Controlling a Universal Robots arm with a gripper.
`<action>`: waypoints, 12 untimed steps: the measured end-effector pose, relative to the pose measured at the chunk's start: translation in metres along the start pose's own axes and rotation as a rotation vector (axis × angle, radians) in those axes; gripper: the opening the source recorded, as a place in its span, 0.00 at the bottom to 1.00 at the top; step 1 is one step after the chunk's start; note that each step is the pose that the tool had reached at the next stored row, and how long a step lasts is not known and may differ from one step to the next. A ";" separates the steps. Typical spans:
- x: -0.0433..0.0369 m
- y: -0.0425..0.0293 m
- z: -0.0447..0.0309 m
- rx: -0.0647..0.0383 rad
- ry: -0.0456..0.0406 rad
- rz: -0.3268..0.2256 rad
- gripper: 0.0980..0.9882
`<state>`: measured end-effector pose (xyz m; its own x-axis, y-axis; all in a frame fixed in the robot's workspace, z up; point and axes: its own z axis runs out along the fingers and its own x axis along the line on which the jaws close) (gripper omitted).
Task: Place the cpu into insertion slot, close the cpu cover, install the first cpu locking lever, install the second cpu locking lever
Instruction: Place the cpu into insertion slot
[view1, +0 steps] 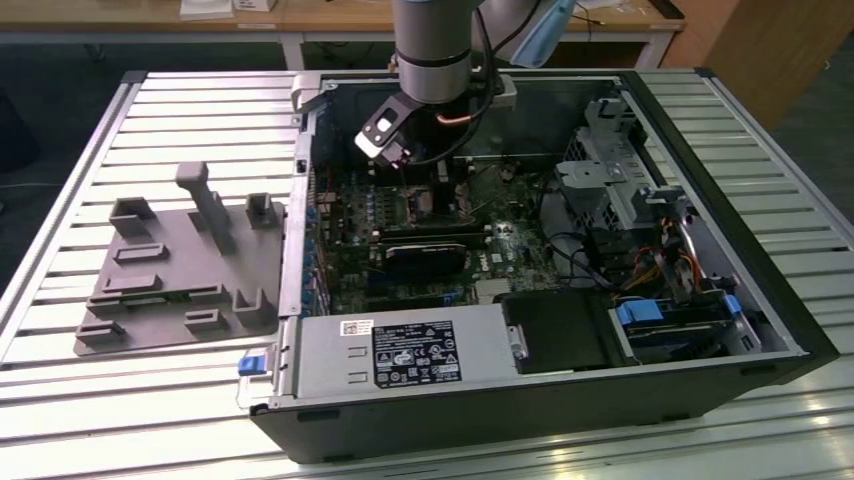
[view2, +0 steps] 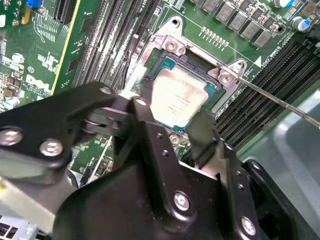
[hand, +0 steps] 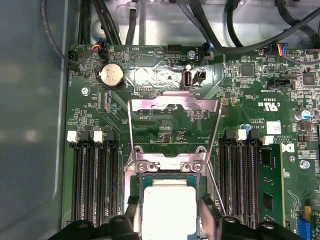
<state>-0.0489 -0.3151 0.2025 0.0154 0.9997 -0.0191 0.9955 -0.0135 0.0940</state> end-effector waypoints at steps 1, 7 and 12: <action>0.0000 0.0000 -0.0001 0.000 -0.0001 0.000 0.56; 0.0000 0.0001 -0.0008 0.000 0.0000 0.000 0.22; 0.0000 0.0001 -0.0013 0.000 0.0000 0.000 0.02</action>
<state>-0.0489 -0.3151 0.2038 0.0154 0.9997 -0.0191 0.9955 -0.0135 0.0941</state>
